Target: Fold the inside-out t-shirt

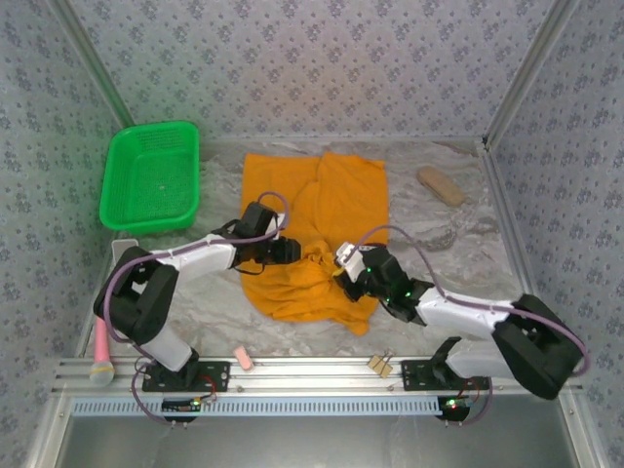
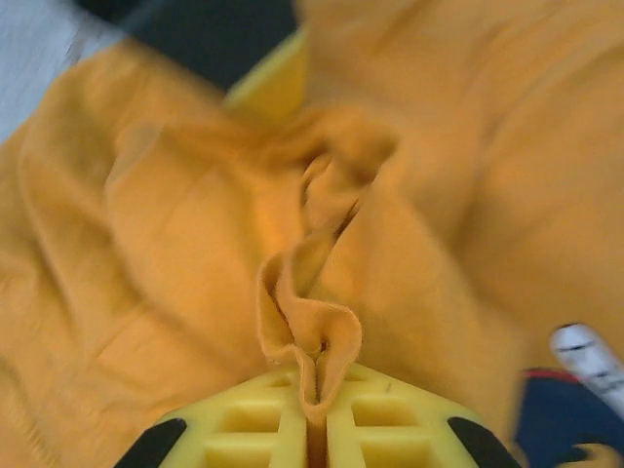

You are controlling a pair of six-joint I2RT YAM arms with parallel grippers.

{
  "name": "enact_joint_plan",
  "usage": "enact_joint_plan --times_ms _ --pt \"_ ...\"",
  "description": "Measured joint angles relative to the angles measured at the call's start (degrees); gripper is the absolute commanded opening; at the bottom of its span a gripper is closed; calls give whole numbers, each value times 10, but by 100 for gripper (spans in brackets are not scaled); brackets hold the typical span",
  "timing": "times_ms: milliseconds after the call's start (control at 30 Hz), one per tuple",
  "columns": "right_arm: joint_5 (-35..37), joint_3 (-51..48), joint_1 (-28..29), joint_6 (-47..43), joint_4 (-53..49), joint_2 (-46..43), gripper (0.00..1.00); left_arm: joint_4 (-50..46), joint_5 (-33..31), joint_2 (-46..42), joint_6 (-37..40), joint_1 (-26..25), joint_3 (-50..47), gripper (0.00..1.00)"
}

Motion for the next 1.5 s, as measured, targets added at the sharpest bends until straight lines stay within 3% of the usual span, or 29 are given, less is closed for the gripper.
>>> enact_joint_plan --times_ms 133,200,467,533,600,700,733,867,1000,1067,1133,1200,1267,1400,1500 --pt "24 56 -14 -17 -71 -43 40 -4 1 2 16 -26 21 46" --pt "24 78 -16 -20 -97 -47 46 -4 4 6 20 -30 32 46" --pt "-14 146 -12 -53 -162 21 47 -2 7 35 24 -31 54 38" --pt "-10 147 -11 -57 -163 50 40 -3 6 44 24 -31 60 39" --pt "1 147 -12 -65 -165 79 11 -2 4 59 26 -31 68 34" --pt "0 147 -17 -78 -173 98 2 -6 -5 85 31 -32 83 4" --pt "-9 146 -19 -84 -169 92 1 -12 -7 92 33 -32 90 0" --pt "-124 98 -45 -94 -71 -9 0 -65 -2 86 37 -10 123 0" --pt "-186 63 -31 -159 -4 -117 0 -85 44 9 31 64 116 0" --pt "-166 55 -8 -203 5 -109 0 -72 67 -24 23 94 107 0" --pt "-114 54 25 -235 3 -59 0 -49 76 -24 14 108 95 13" --pt "-59 53 68 -251 -4 17 12 -22 85 1 4 112 73 28" --pt "-28 40 94 -257 -25 65 17 -7 90 31 -12 109 40 35" --pt "-12 28 79 -264 -67 48 21 -33 78 34 -12 94 -3 39" --pt "0 43 44 -264 -87 13 16 -60 64 2 3 78 -6 39"
